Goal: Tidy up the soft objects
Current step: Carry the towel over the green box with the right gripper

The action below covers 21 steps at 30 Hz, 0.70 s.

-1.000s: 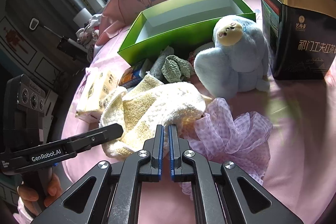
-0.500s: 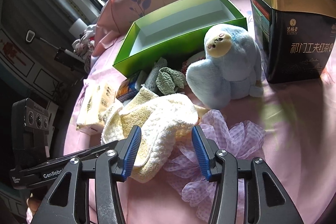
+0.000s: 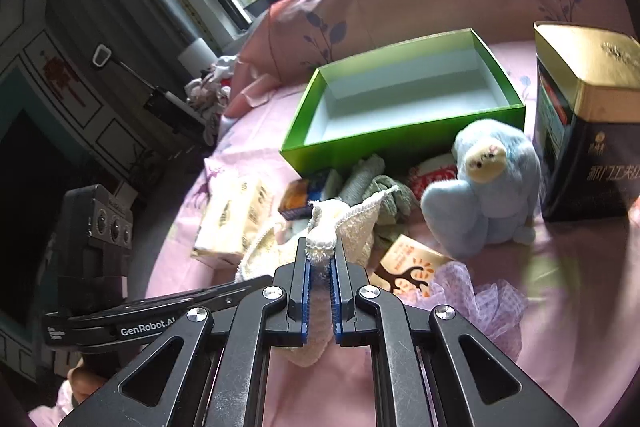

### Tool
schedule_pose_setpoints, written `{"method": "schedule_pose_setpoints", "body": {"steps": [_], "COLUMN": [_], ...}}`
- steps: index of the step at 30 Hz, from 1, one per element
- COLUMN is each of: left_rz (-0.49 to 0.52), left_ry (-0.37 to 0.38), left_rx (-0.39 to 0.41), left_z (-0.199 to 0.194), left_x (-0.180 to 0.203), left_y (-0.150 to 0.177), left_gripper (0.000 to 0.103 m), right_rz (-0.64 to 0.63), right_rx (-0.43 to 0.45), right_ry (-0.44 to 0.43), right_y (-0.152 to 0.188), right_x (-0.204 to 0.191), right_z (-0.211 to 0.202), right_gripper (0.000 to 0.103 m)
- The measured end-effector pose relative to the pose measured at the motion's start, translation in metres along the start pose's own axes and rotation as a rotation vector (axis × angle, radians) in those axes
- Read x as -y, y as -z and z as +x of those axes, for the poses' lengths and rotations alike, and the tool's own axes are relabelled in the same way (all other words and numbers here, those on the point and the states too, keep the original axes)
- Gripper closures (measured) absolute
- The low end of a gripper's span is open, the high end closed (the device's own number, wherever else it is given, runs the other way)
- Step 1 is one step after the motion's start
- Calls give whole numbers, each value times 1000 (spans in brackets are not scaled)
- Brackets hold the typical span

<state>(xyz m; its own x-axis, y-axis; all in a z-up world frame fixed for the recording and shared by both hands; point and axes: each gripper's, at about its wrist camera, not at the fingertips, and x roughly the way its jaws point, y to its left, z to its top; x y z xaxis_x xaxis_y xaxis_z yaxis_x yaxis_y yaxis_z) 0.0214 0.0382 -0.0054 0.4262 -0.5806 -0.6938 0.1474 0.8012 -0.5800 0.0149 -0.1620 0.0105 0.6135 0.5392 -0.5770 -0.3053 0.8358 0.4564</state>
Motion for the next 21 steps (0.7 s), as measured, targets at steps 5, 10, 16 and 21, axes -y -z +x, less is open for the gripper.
{"method": "schedule_pose_setpoints", "body": {"steps": [5,10,16,21], "left_rz": [58,135,234,249], "left_ry": [16,-4,-54,-80], "left_rx": [51,114,190,217], "left_z": [-24,-42,-41,-20], "left_x": [26,56,96,102], "left_y": [-27,-74,-143,-189], "left_gripper": [97,97,97,97], "right_rz": [-75,-147,-213,-231], "right_rx": [73,172,284,294], "right_ry": [-37,-24,27,84], "right_y": [-39,-89,-149,-185], "right_x": [-23,-41,-54,-45], "right_z": [-23,-43,-50,-31], "right_gripper": [94,94,94,94]}}
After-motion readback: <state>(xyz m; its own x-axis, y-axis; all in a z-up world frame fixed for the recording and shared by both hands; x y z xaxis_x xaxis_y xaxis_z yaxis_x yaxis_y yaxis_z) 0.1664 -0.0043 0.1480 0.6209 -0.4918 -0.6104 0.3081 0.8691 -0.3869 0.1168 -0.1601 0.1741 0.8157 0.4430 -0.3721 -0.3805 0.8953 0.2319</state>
